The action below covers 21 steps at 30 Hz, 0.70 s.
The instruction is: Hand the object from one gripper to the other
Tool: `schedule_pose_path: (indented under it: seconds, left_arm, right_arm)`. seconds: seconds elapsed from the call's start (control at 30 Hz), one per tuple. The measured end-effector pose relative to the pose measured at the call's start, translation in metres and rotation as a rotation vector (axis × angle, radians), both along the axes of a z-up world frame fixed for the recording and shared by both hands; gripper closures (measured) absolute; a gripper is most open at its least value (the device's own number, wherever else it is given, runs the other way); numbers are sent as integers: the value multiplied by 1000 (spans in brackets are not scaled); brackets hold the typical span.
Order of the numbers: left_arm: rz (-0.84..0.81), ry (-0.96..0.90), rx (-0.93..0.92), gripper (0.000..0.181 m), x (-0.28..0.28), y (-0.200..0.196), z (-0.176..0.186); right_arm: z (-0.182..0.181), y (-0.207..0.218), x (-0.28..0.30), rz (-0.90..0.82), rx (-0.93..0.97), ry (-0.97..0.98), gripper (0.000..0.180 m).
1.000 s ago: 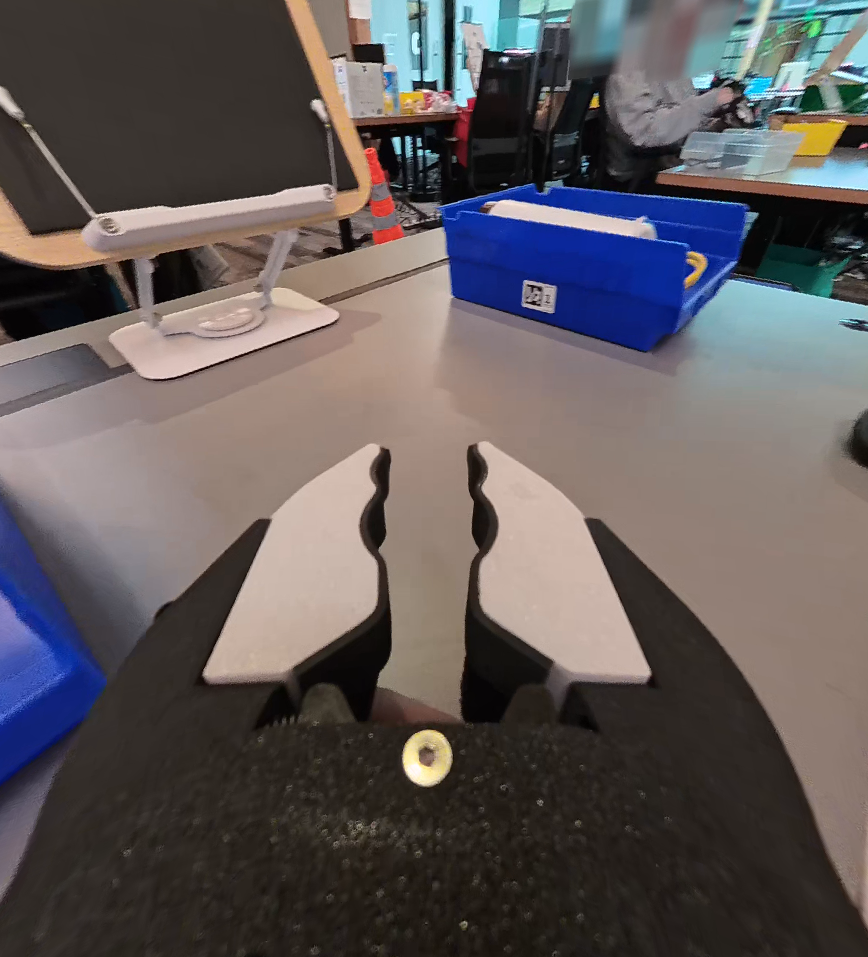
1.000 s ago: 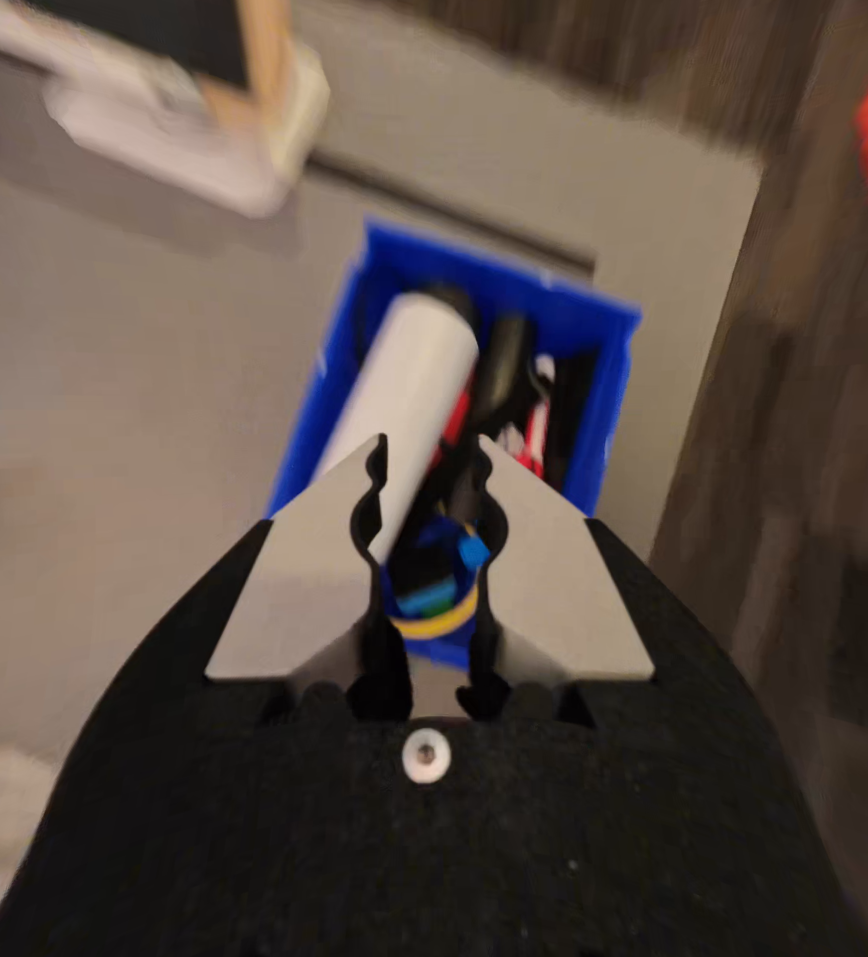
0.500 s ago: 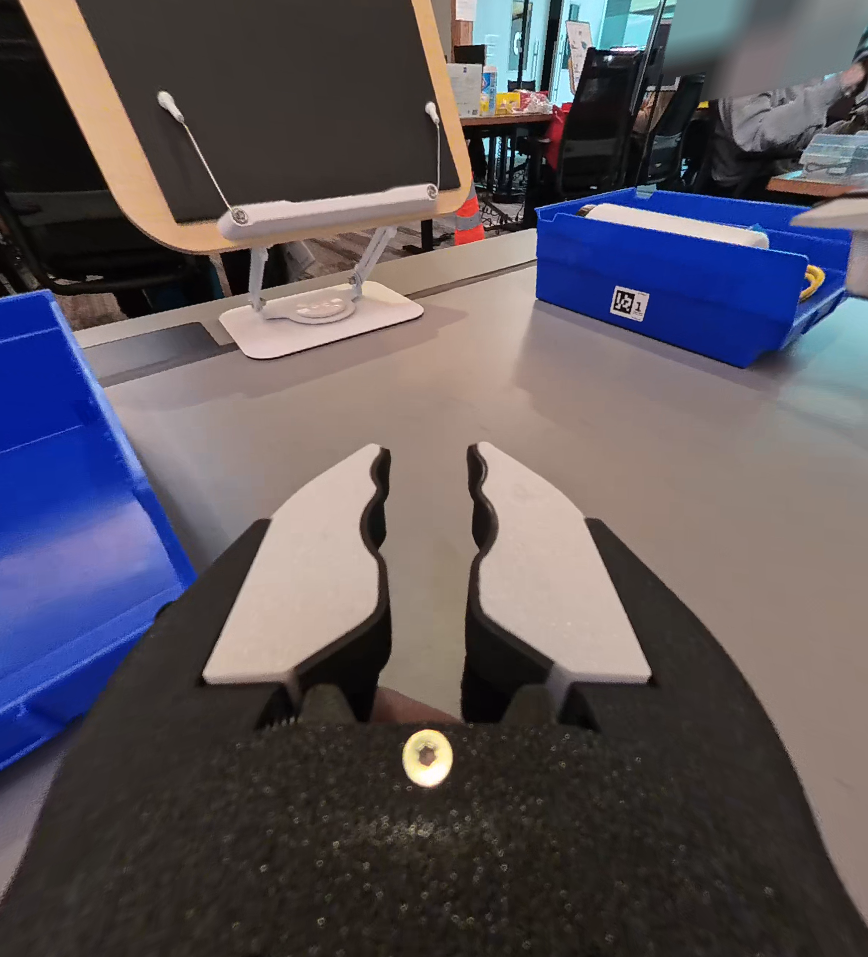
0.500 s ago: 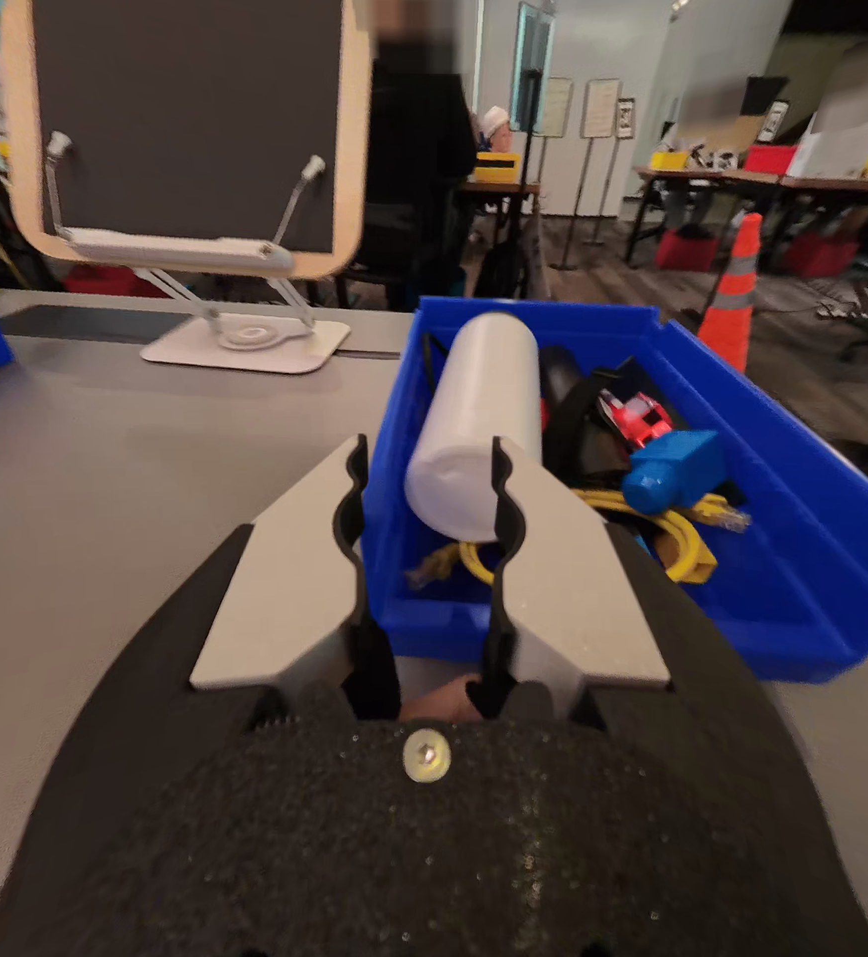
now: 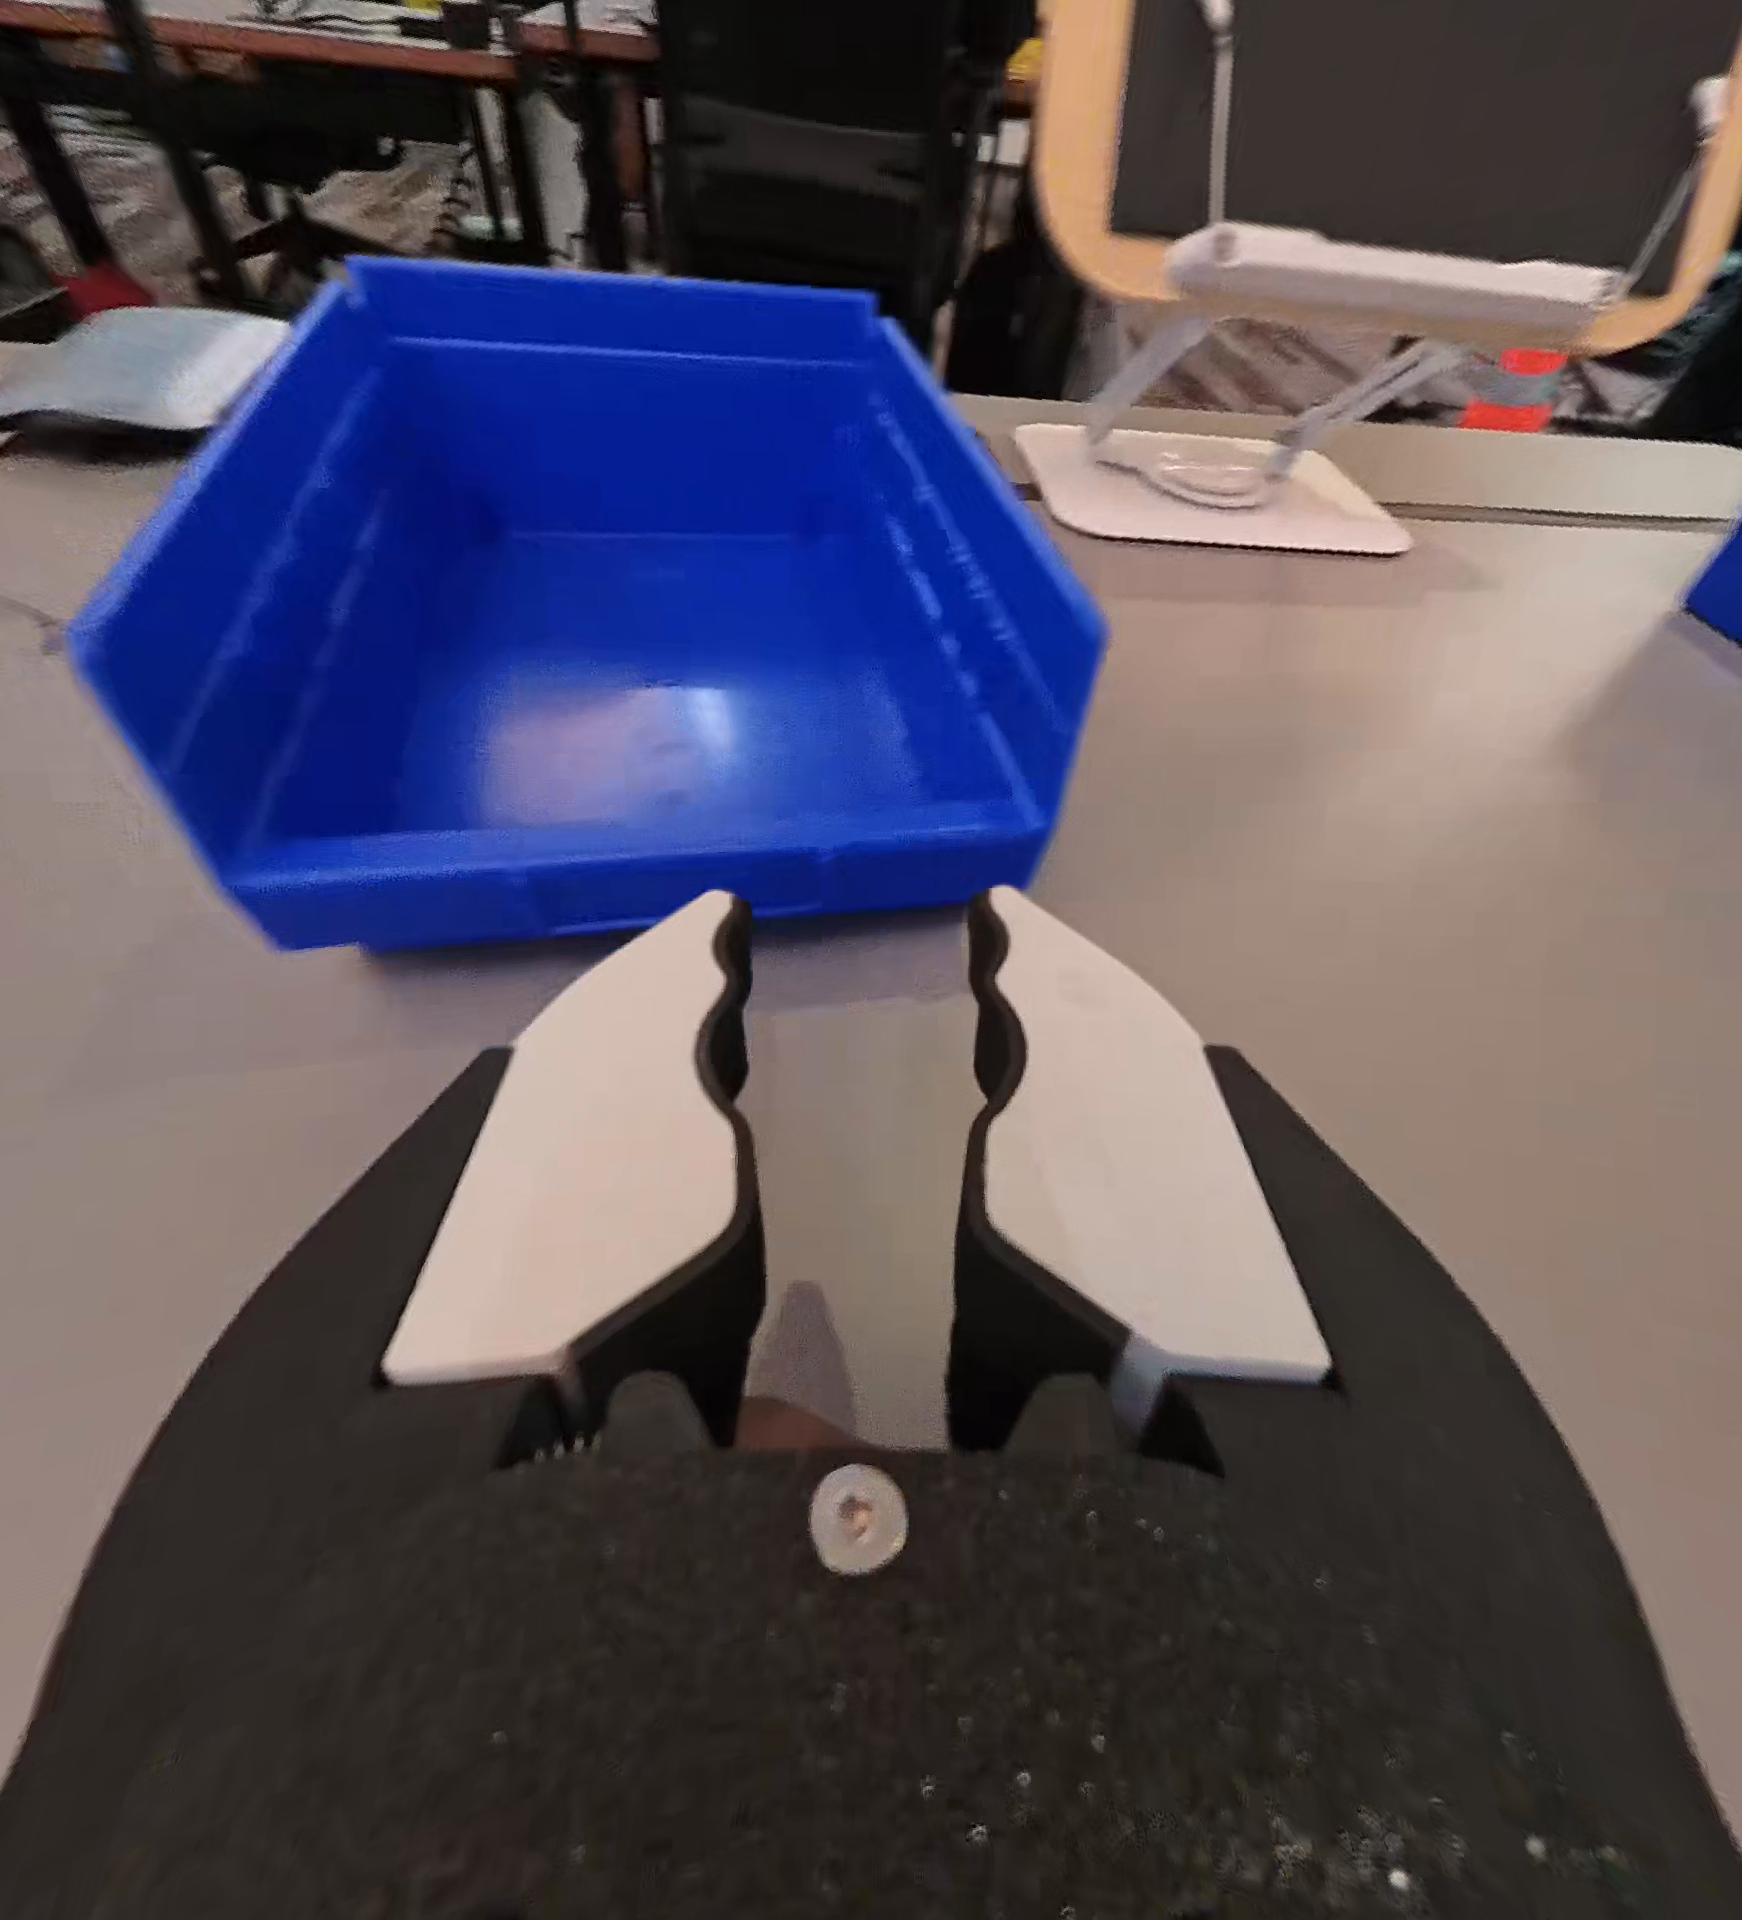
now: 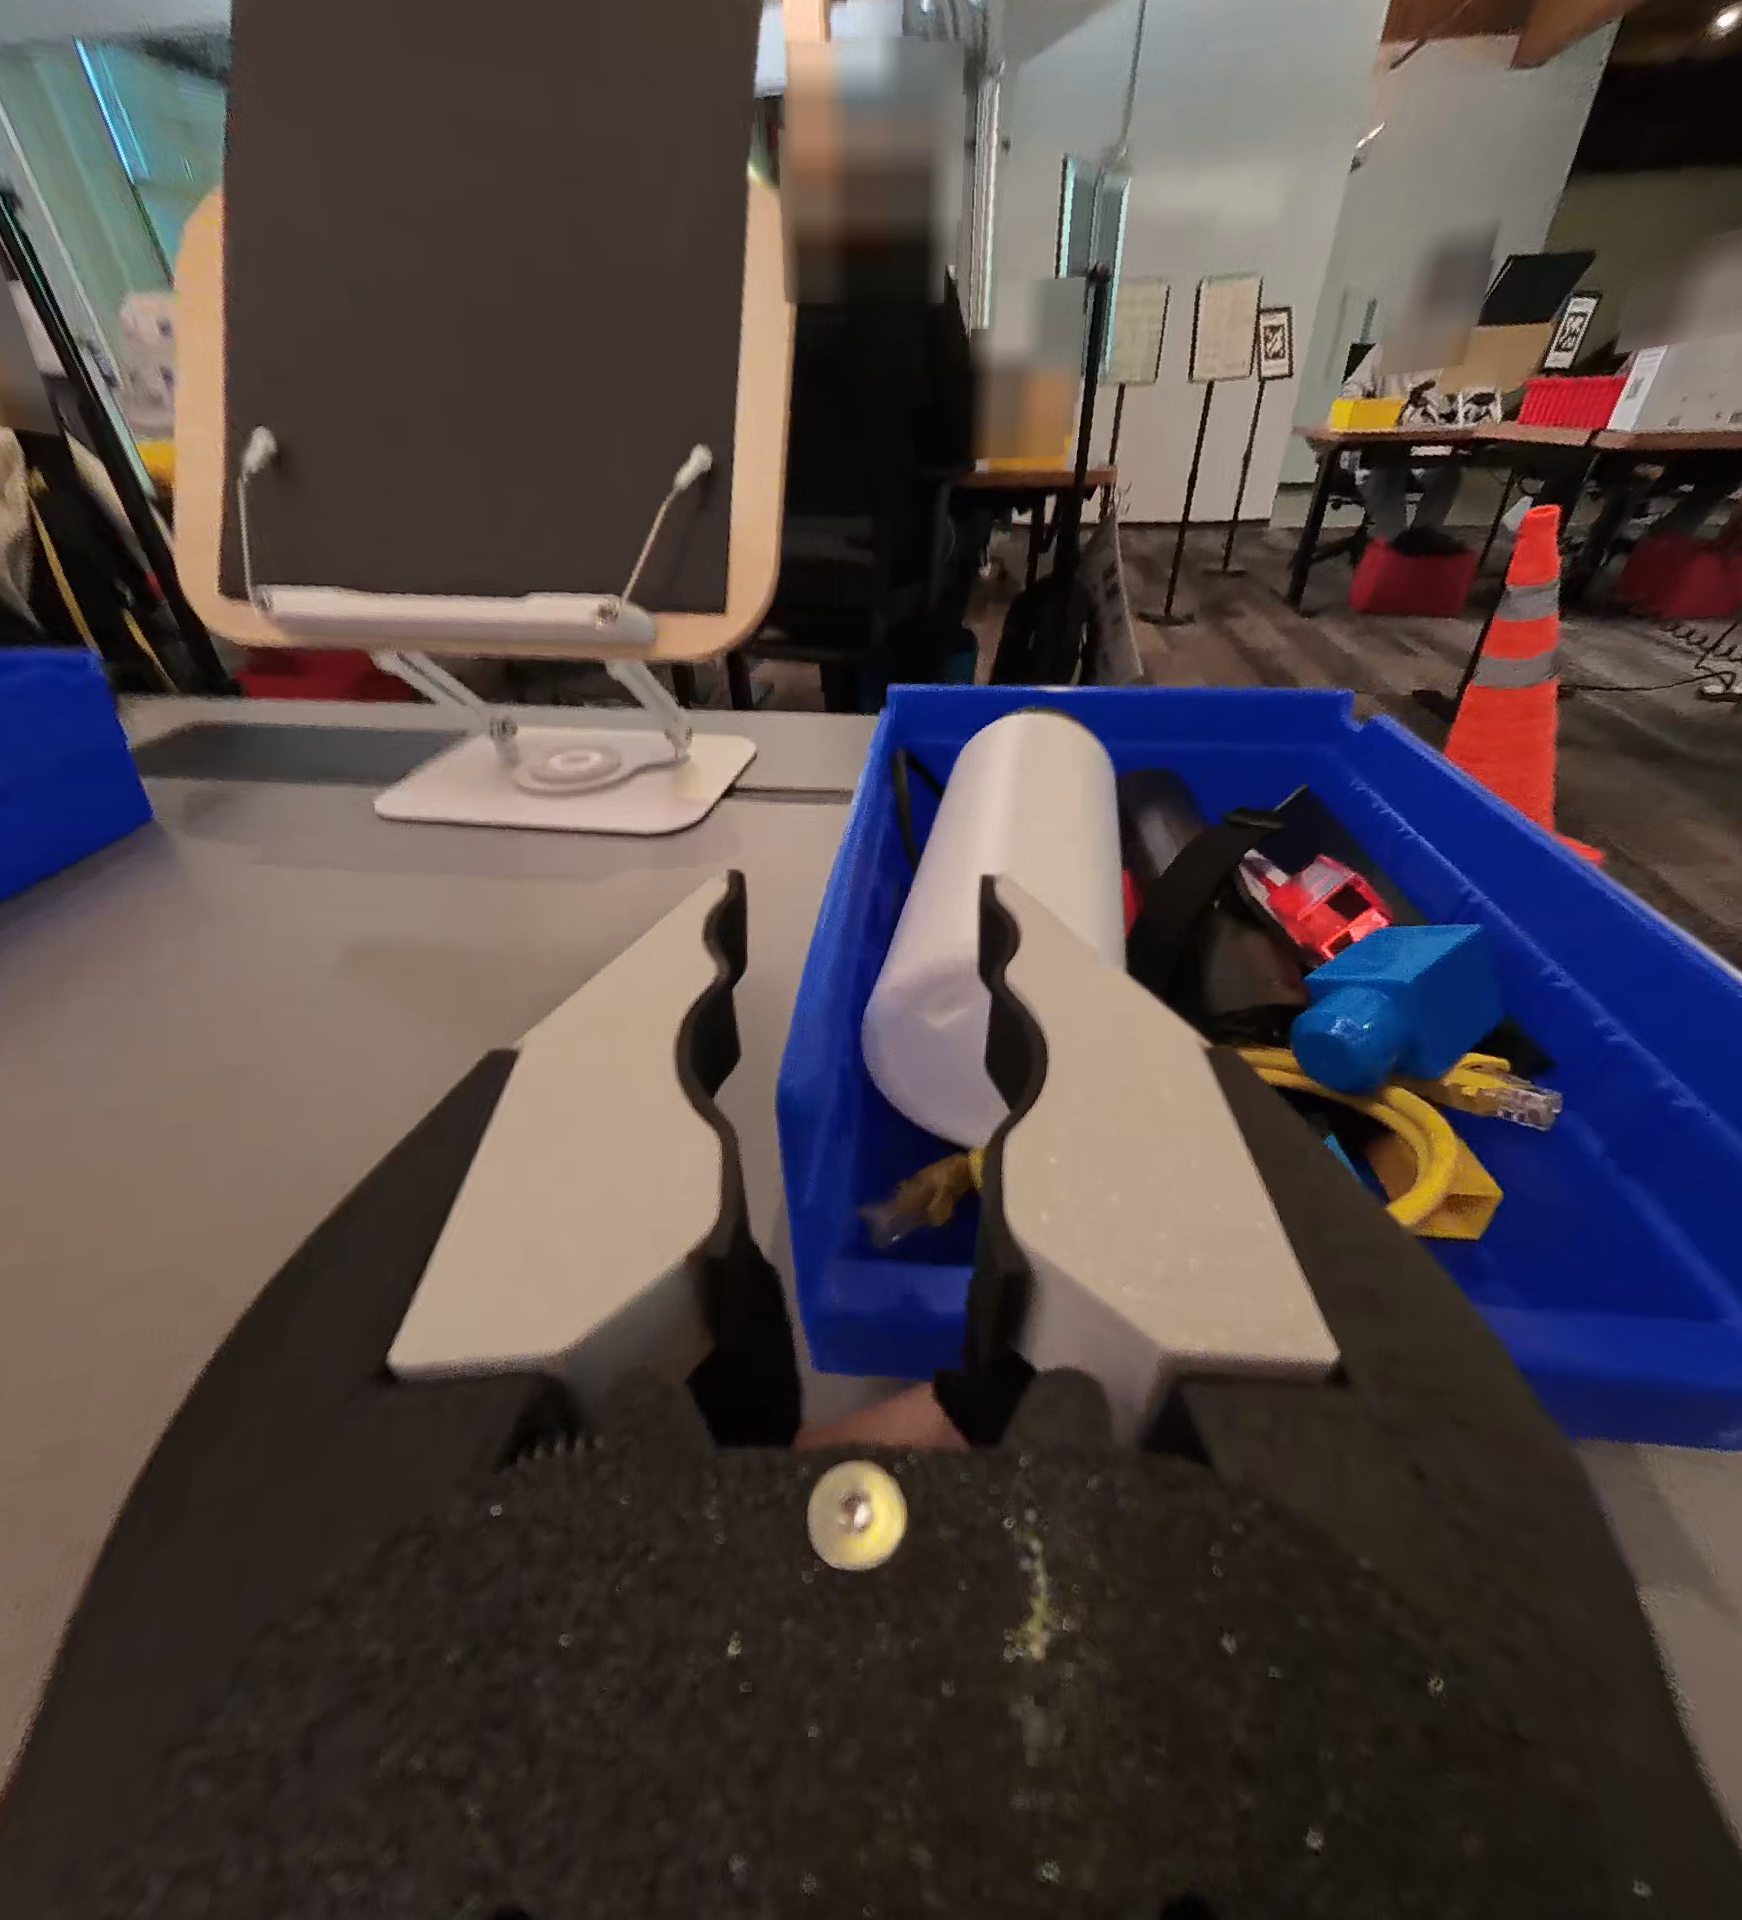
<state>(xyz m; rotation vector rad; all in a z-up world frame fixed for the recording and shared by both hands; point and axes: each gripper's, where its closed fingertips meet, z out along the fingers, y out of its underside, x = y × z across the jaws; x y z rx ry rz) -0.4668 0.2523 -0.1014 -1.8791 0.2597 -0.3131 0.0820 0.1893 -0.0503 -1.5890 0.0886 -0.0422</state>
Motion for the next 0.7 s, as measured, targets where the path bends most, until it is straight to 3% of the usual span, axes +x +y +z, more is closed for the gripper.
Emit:
schedule_pose_path:
  seconds: [0.33, 0.7]
  left_arm:
    - [25, 48, -44, 146, -28, 27, -16]
    - [32, -89, -83, 146, -36, 48, -18]
  right_arm:
    - [-10, -11, 57, -229, 35, 17, 141]
    - [-33, -3, 98, -370, -37, 27, 146]
